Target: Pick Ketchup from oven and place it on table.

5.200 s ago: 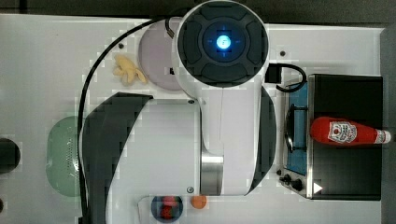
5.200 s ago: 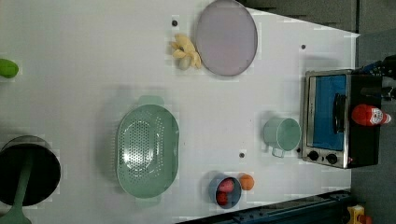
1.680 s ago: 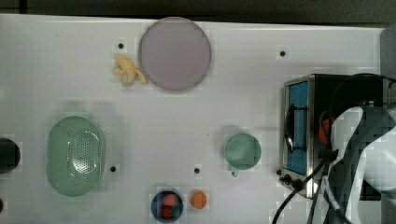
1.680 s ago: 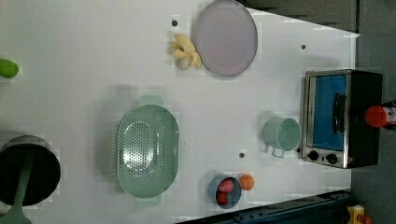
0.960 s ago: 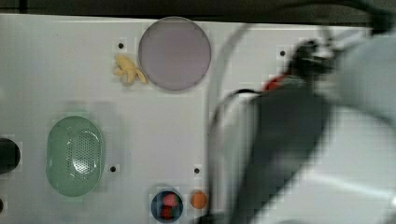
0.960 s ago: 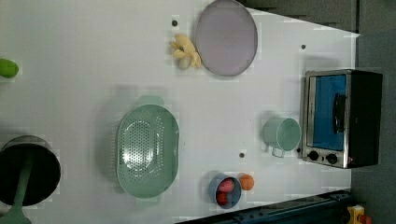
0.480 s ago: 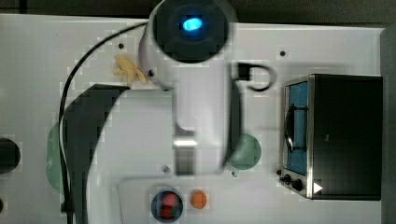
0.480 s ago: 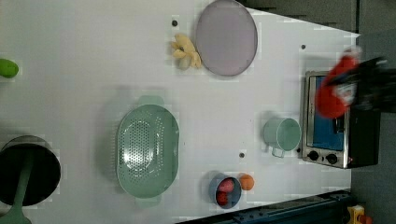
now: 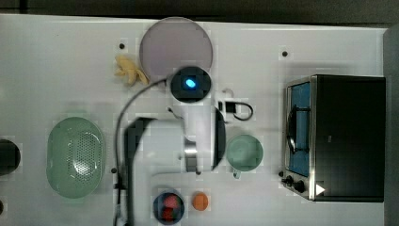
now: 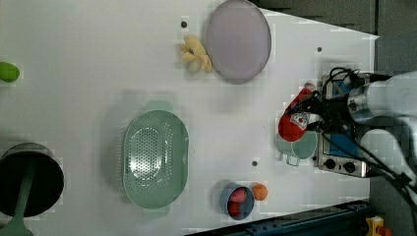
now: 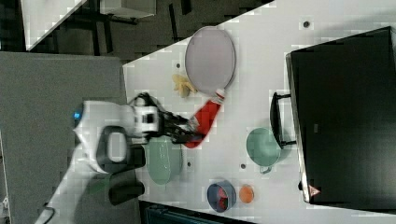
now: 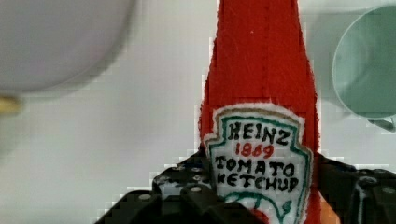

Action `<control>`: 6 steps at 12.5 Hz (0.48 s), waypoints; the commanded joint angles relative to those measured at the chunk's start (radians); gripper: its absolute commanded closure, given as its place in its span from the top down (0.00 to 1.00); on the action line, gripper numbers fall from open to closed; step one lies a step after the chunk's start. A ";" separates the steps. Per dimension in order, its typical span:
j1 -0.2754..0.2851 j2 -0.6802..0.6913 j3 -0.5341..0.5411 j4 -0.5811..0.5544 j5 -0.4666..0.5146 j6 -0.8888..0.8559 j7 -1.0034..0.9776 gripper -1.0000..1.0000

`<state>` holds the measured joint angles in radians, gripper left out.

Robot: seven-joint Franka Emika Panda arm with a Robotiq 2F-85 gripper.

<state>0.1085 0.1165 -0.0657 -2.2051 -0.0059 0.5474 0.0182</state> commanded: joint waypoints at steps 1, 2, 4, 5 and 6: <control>-0.059 0.029 -0.015 -0.034 0.020 0.096 0.028 0.65; -0.059 0.059 -0.016 -0.060 0.020 0.151 0.028 0.65; -0.058 0.117 -0.017 -0.097 0.020 0.301 0.029 0.65; -0.058 0.144 -0.017 -0.115 0.020 0.369 0.029 0.65; -0.055 0.164 -0.016 -0.132 0.020 0.412 0.029 0.65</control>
<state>0.0509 0.3247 -0.1202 -2.3418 0.0088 0.9243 0.0183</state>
